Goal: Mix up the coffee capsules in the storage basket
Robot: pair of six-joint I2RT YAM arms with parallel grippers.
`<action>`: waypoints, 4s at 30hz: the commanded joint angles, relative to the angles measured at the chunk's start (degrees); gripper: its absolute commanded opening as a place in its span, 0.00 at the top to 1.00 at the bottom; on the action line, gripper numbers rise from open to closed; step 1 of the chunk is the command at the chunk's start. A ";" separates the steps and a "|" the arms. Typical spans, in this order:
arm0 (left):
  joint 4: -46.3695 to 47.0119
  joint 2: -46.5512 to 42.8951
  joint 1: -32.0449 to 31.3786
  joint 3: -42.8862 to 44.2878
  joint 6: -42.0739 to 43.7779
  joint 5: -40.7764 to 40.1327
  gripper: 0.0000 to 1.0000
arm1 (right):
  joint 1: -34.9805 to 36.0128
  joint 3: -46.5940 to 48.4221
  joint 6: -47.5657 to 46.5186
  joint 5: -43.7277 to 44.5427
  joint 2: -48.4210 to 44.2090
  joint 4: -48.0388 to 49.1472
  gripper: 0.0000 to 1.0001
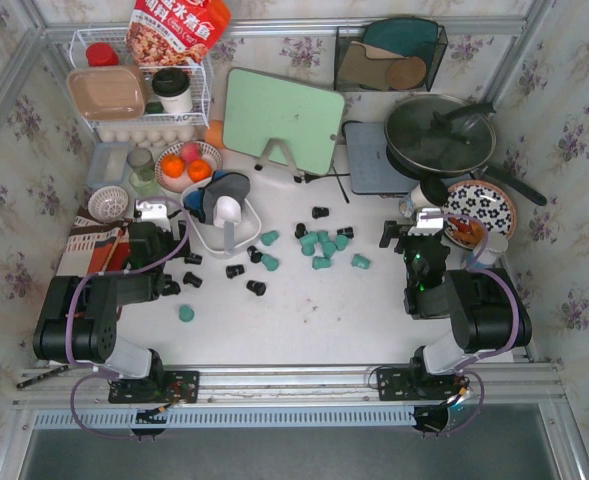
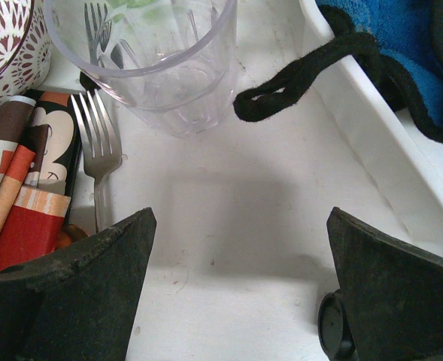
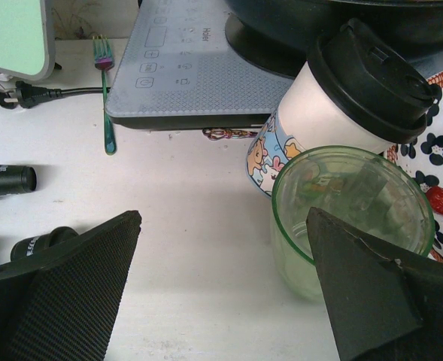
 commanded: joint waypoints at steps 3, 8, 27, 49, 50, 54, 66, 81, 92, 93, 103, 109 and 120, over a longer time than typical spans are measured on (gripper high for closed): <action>1.37 -0.11 0.08 0.16 -0.20 0.14 0.01 | -0.05 -0.19 0.45 -0.29 -0.07 0.13 0.00; 1.39 -0.12 0.07 0.12 -0.20 0.12 0.01 | -0.09 -0.22 0.45 -0.28 -0.08 0.24 0.00; 1.37 -0.08 0.05 0.18 -0.20 0.08 0.01 | -0.09 -0.21 0.45 -0.38 -0.12 0.12 0.00; -24.04 -18.59 0.03 9.63 -5.65 -2.21 0.01 | -0.04 3.47 7.17 8.40 -15.57 -23.53 0.00; -24.83 -20.11 0.08 10.00 -6.21 -1.62 0.01 | 0.04 3.97 8.20 9.00 -16.29 -25.59 0.00; -29.89 -26.01 0.07 10.78 -7.59 0.71 0.01 | 0.09 5.36 10.98 10.01 -18.42 -31.09 0.00; -65.62 -28.80 0.07 27.36 -26.19 -11.79 0.01 | 4.55 10.68 10.83 11.21 -20.61 -39.67 0.00; -69.26 -26.76 0.39 27.43 -34.69 0.09 0.01 | 6.77 8.41 10.51 11.30 -30.56 -40.80 0.00; -63.45 -20.40 -11.70 29.15 -28.18 2.52 0.31 | 7.31 9.28 10.03 9.62 -31.20 -41.99 0.00; -63.58 -19.38 -13.13 29.98 -27.24 2.31 0.32 | 7.33 9.33 10.03 9.44 -31.08 -41.90 0.00; -63.52 -4.56 -21.16 38.66 -24.72 0.33 0.40 | 7.42 10.12 10.37 7.36 -29.75 -42.21 0.00; -64.96 1.27 -22.78 40.70 -24.23 -3.67 0.41 | 7.39 10.07 10.88 6.43 -30.42 -42.53 0.00; -63.99 7.62 -23.46 40.95 -23.72 -5.85 0.44 | 7.40 10.18 11.12 5.41 -30.53 -42.80 0.00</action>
